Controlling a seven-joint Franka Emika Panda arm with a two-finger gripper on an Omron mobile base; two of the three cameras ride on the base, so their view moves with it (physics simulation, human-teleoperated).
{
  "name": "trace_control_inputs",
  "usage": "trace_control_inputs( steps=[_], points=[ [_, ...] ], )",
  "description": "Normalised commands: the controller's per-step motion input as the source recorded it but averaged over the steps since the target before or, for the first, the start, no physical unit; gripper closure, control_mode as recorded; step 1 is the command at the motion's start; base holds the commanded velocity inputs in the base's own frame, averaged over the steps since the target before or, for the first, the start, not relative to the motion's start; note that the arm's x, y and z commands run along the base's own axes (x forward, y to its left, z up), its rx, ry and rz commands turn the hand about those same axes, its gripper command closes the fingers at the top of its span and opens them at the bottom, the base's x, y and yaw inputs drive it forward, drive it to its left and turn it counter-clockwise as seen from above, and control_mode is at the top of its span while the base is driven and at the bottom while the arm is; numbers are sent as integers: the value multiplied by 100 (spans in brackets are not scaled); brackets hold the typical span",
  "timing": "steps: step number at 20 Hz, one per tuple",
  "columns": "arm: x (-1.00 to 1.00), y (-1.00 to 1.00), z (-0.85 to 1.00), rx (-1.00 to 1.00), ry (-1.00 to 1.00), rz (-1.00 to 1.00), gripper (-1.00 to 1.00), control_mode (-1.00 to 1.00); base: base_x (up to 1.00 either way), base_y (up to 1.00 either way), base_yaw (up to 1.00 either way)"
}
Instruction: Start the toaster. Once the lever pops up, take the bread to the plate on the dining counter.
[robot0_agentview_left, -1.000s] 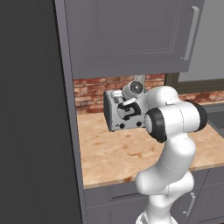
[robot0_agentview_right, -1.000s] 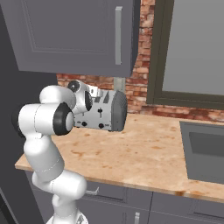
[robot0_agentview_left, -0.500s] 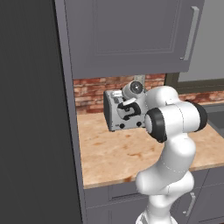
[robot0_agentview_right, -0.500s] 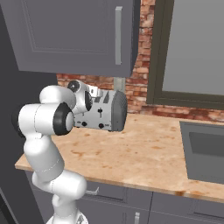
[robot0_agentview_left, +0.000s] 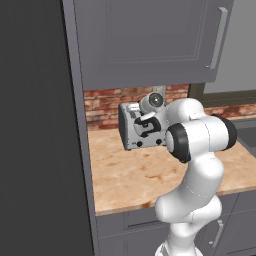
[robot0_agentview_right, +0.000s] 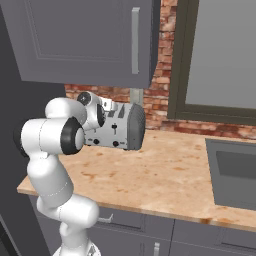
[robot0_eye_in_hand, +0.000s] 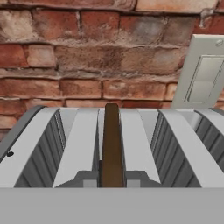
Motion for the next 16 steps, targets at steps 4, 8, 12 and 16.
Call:
trace_control_inputs(
  steps=[4,8,12,16],
  points=[
    [0,0,0,0,0,0,100,-100,0,0,0],
    [0,0,0,0,-1,0,100,-100,0,0,0],
    [0,0,6,0,-5,0,100,-100,0,0,0],
    [-4,0,15,0,-4,0,100,-100,0,0,0]
  ],
)
